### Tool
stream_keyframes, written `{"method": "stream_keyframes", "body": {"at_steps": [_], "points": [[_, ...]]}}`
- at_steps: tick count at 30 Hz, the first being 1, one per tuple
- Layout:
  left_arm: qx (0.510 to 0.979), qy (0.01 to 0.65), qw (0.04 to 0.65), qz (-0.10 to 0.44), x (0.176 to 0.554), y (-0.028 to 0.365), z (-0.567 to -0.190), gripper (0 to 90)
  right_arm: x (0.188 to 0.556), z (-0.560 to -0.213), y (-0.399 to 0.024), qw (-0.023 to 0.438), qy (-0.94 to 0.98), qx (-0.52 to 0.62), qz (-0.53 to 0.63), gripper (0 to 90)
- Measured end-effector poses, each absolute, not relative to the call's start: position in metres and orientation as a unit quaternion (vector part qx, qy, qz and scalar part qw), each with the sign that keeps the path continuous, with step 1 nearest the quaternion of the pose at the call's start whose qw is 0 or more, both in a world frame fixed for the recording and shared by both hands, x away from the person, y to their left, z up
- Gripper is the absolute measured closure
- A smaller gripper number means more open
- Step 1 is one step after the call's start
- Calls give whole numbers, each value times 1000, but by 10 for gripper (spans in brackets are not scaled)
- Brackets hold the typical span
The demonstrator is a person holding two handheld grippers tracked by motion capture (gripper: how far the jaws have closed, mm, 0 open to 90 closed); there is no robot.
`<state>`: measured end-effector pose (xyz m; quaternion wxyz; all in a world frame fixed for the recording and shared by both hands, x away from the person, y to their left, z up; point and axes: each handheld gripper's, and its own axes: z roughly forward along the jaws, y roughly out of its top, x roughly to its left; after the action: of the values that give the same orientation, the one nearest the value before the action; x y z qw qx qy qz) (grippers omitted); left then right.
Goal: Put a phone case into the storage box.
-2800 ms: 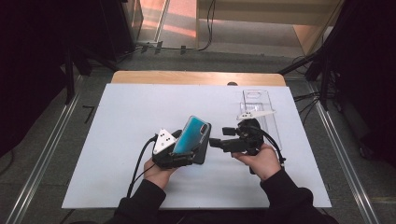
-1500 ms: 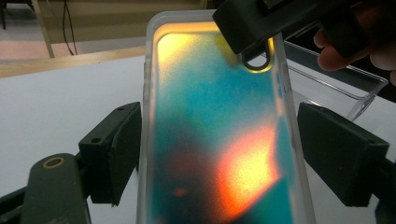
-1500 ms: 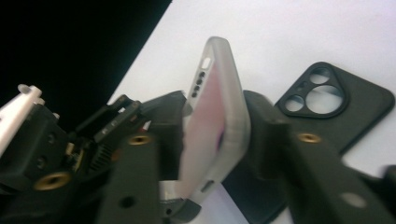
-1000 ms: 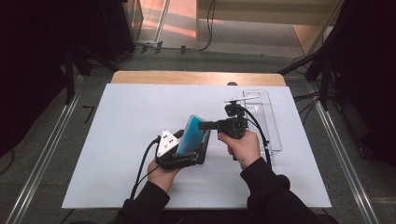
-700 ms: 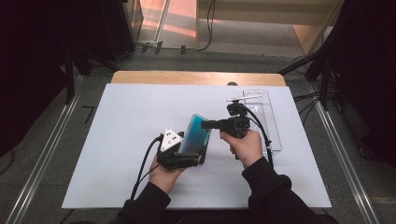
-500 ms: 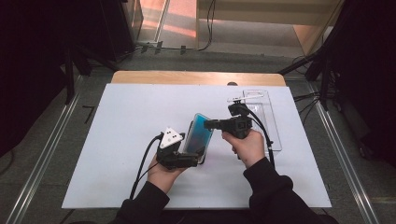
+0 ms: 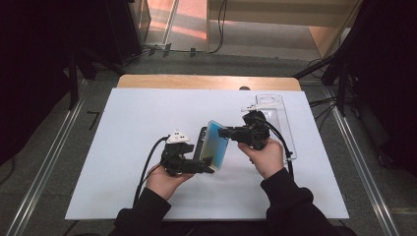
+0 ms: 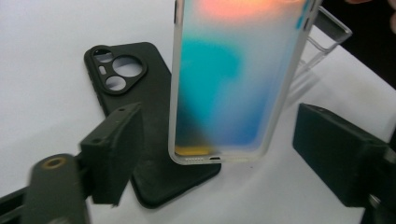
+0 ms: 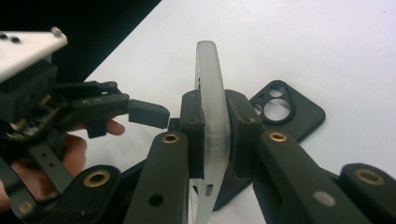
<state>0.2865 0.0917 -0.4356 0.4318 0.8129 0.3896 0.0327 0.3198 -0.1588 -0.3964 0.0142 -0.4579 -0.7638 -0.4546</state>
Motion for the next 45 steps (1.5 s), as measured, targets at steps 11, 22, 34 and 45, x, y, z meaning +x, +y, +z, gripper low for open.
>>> {"method": "stream_keyframes", "body": {"at_steps": [11,22,34,45], "points": [[840,339,422,31,288,101,-420,244,316,-396,-164,5,-786,-403,-469,763],[858,301,417,0,298,106,-409,305,314,-394,-170,26,-816,-327,-476,763],[868,247,428,-38,303,110,-398,307,314,-392,-170,51,-834,-261,-484,762],[875,207,434,-58,308,111,-399,344,310,-394,-161,65,-848,-207,-483,763]]}}
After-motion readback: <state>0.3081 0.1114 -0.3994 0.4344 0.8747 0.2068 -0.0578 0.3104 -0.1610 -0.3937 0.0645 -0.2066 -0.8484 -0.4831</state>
